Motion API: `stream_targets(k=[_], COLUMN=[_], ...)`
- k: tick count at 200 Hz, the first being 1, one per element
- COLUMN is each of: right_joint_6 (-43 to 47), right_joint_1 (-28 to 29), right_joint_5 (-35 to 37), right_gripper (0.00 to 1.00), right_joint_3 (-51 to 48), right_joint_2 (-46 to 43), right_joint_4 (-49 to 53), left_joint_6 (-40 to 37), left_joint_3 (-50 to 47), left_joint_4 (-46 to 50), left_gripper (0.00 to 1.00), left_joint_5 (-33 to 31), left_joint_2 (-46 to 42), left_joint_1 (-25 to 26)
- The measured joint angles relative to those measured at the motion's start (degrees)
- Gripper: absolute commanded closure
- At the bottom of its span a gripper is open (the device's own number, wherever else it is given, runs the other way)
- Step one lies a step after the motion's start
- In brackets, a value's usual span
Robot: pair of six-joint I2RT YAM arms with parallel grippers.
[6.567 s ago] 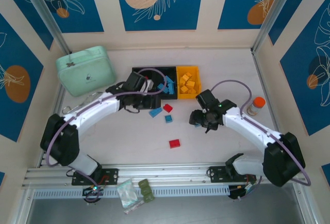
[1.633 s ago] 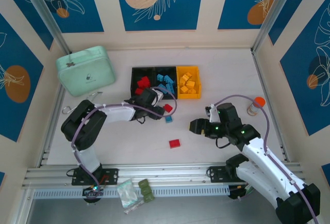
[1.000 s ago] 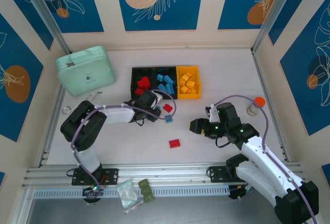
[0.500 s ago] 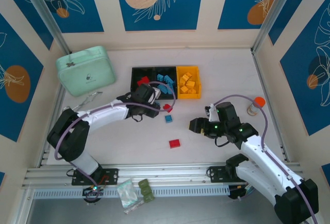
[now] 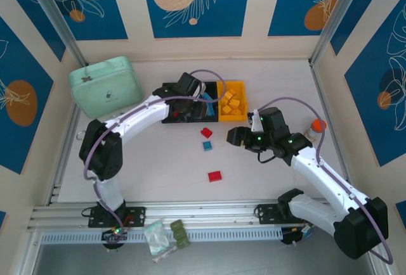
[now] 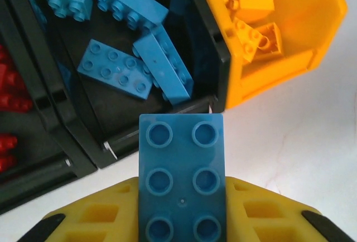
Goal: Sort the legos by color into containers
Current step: Place the lego in the container.
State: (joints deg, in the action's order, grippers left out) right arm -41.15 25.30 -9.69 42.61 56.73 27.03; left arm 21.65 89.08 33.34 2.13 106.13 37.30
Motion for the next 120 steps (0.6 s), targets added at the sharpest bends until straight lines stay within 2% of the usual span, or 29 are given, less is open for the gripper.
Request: stream_targets(k=[56,120], right_joint_6=[0.2,0.1], right_joint_1=[0.0,-0.4], right_joint_5=[1.5,2.0], right_gripper=[0.33,0.33], right_joint_3=[1.4,0.3], right_joint_2=[2.1,0.5], right_joint_4=[-0.2,-0.3], left_joint_6=[2.1,3.5], left_joint_3=[18.2,34.7], left_joint_4=[6.7,13.7], left_gripper=[0.68,0.65], left_joint_5=[-0.3,-4.1], left_joint_2=[13.9,26.2], left_joint_1=[-2.4,-3.4])
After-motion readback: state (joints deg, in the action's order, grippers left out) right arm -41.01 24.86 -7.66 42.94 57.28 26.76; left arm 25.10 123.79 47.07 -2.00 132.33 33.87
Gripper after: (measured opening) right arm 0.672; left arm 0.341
